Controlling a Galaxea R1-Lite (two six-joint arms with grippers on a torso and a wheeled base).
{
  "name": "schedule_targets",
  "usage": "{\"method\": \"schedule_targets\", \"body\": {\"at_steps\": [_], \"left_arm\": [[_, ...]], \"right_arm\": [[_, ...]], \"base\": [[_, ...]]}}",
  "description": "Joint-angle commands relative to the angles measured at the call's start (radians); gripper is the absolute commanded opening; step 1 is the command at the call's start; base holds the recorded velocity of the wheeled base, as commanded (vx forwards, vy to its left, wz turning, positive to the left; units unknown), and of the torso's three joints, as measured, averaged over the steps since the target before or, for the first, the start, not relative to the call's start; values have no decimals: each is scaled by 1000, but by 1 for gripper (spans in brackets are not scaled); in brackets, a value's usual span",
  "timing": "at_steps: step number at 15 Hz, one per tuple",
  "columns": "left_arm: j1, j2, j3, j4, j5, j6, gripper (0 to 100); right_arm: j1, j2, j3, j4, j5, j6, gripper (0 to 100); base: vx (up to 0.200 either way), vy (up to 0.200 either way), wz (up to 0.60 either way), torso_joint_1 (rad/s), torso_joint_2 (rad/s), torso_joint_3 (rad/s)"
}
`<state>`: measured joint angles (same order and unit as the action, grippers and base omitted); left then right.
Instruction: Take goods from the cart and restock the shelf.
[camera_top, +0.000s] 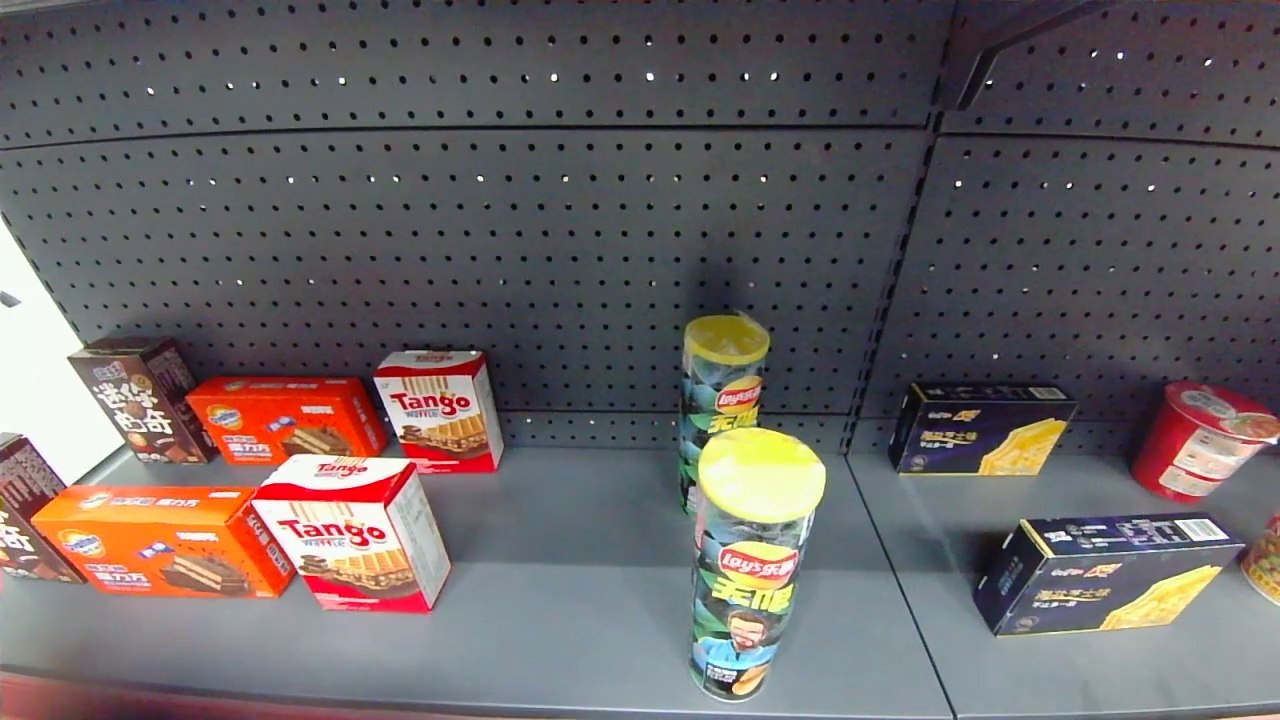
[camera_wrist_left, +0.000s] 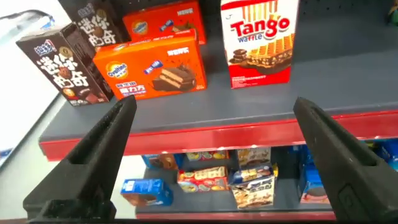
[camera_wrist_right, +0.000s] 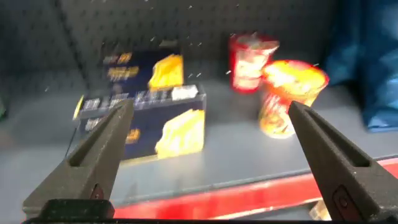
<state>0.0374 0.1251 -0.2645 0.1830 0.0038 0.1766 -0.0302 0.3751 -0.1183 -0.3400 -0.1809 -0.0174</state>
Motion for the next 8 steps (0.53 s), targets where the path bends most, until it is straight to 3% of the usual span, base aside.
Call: {"method": "schedule_targets", "body": {"at_steps": [1,3,5,6,8], "left_arm": [[1,-64,27,-11,-5,-8,100],[-1,-67,105,-42,-4,-28,100],[-33,-101,240,-175,-7,-49,100],[-37,-125,254,-217,-36,-62,100],[-37,-125,254,-214,-48,-135,100]], "right_arm": [[10,-114,88,3,15,-4,100],[13,-246,114,121,55,-10,100],[29,-375,108,303,72,-39,100],[30,-375,95,329,84,-24,100],[30,-375,94,334,150,-19,100]], "base": [[0,0,0,0,0,0],[0,0,0,0,0,0],[0,0,0,0,0,0],[0,0,0,0,0,0],[0,0,0,0,0,0]]}}
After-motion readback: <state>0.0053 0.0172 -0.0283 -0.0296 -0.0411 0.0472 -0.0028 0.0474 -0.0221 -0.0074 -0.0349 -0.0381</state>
